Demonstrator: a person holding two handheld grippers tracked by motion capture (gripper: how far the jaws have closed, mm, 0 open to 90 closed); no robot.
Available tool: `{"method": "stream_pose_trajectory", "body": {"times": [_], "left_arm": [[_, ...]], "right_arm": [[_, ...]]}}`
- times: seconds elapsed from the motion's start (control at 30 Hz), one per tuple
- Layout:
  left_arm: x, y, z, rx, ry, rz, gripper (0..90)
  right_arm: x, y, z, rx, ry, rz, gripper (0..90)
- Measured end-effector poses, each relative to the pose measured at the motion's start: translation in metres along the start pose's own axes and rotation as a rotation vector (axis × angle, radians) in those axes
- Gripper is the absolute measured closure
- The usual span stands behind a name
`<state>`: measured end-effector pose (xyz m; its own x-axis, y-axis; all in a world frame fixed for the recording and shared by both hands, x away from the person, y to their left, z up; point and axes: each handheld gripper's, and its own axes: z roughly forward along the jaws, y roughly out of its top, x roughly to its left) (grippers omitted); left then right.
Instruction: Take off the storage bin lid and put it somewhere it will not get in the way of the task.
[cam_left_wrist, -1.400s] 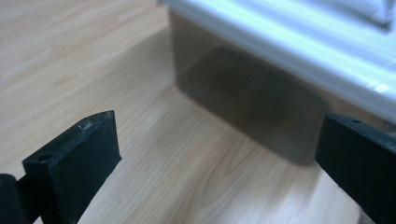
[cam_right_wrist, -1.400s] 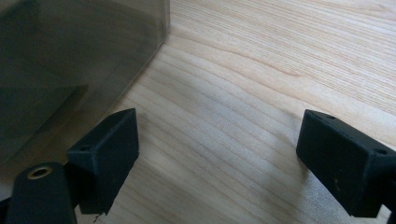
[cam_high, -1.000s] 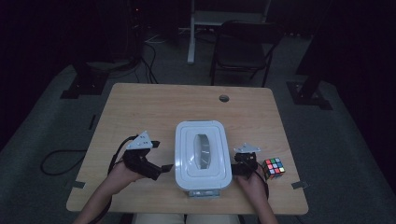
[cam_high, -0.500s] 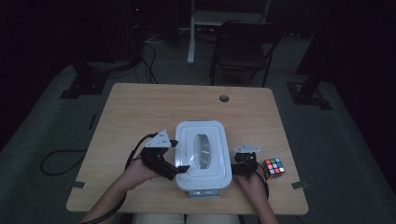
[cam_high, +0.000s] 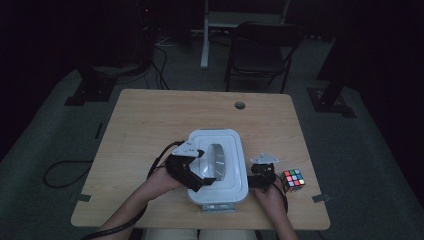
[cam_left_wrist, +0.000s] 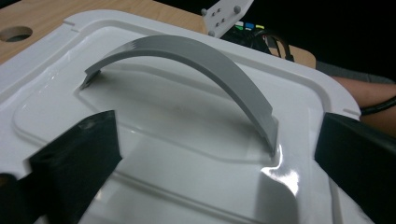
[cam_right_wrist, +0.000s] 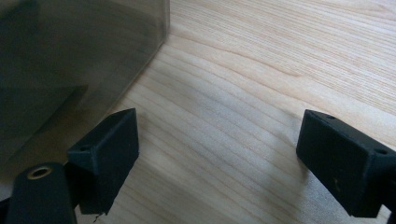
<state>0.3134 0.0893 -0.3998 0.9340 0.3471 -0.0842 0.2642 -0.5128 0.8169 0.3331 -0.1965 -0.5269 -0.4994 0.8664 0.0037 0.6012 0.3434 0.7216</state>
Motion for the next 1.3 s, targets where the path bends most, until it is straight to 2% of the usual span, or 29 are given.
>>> {"method": "stream_pose_trajectory", "body": {"times": [0.2,0.3,0.4,0.63,0.7,0.77,0.9,0.97,1.03,1.17,1.2,1.3], "left_arm": [[0.001,0.007,0.006,-0.002,-0.012,-0.007,4.4],[-0.001,0.011,0.010,-0.001,-0.024,0.008,5.4],[-0.002,0.013,0.013,-0.015,-0.034,0.018,15.1],[0.000,0.017,0.022,0.002,-0.038,-0.004,15.8],[-0.002,0.017,0.023,-0.006,-0.043,0.009,16.4],[-0.003,0.017,0.025,-0.011,-0.044,0.016,19.1],[-0.002,0.017,0.026,0.007,-0.035,0.009,32.8],[-0.002,0.017,0.027,0.017,-0.039,0.007,35.0],[-0.001,0.017,0.027,0.026,-0.047,-0.008,39.3],[-0.005,0.017,0.028,0.034,-0.071,0.005,49.2],[-0.006,0.017,0.028,0.037,-0.065,0.016,52.3],[-0.005,0.017,0.027,0.037,-0.078,0.002,54.6]], "right_arm": [[0.000,0.000,0.000,0.000,0.000,0.000,12.8],[0.000,0.000,0.000,-0.001,0.000,0.000,12.8],[0.000,0.000,0.000,0.001,0.000,0.000,12.8],[0.000,0.000,0.000,0.000,0.000,0.000,12.8],[0.000,0.000,0.000,0.001,0.000,0.000,12.8],[0.000,0.000,0.000,0.001,0.000,0.000,12.8],[0.000,0.000,0.000,0.000,0.000,0.000,12.9],[0.000,0.000,0.000,0.000,0.000,0.000,12.9],[0.000,0.000,0.000,-0.001,0.000,0.000,12.9],[0.000,0.000,0.000,-0.002,0.000,0.001,13.0],[0.000,0.000,0.000,-0.003,0.000,0.001,13.0],[0.000,0.000,0.000,-0.003,0.000,0.001,13.1]]}}
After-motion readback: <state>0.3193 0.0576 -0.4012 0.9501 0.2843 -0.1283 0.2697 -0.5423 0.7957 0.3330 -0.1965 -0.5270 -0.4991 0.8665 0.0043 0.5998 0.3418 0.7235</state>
